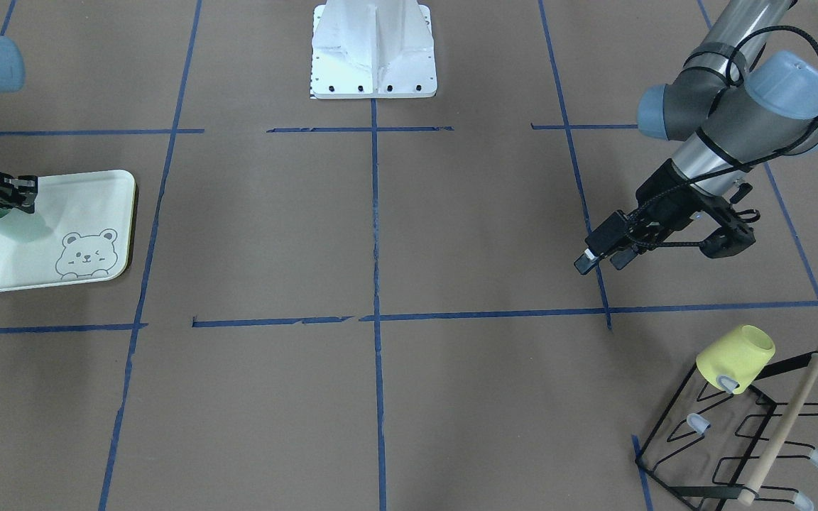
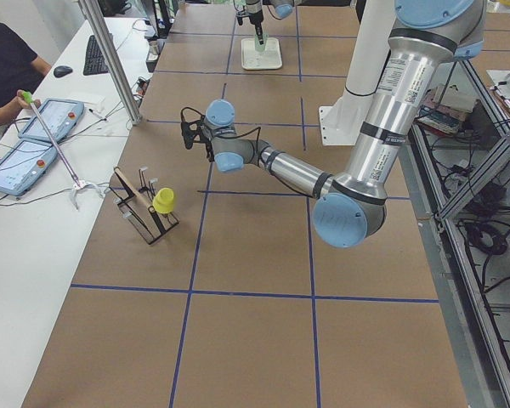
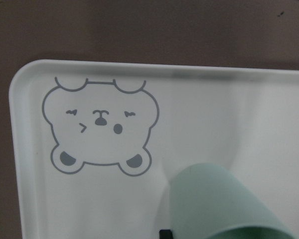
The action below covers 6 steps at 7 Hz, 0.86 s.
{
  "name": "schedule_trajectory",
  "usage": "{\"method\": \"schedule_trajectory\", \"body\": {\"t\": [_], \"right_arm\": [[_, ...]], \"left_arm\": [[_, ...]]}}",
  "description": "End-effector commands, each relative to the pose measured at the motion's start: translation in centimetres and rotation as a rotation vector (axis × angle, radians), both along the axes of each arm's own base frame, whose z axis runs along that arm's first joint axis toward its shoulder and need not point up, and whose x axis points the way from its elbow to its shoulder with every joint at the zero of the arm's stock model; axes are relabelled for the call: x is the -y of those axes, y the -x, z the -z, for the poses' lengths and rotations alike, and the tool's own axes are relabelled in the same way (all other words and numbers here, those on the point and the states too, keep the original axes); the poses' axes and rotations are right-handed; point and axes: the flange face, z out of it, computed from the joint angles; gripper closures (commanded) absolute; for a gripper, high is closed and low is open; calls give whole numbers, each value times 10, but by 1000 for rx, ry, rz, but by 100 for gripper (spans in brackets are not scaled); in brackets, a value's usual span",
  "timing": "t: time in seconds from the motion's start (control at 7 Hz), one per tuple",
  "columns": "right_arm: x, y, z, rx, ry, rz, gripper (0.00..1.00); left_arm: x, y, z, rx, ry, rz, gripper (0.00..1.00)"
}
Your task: Left arm grabs green cup and hands to right arm on tray
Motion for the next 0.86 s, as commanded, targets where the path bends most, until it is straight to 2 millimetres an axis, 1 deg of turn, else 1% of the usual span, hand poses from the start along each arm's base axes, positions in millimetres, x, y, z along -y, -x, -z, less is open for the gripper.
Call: {"method": "schedule_trajectory", "body": {"t": [0.0, 0.14, 0.29, 0.43, 0.57, 0.71], "right_arm": [[1, 9, 3, -3, -7, 13, 84], [3, 11, 6, 0, -11, 13, 70], [2, 13, 6, -1, -11, 15, 27], [2, 10, 10, 1, -21, 13, 0], [6, -6, 21, 12, -42, -18, 0], [6, -34, 43, 36, -77, -68, 0]], "left_arm": [[-1, -1, -1, 1, 1, -2, 0], [-2, -1, -1, 1, 1, -2, 0], [-2, -2, 0, 0, -1, -3, 0], [-2, 0, 0, 0, -1, -2, 0], [-3, 0, 1, -2, -3, -2, 0], [-11, 9, 0, -5, -7, 1, 0]]}}
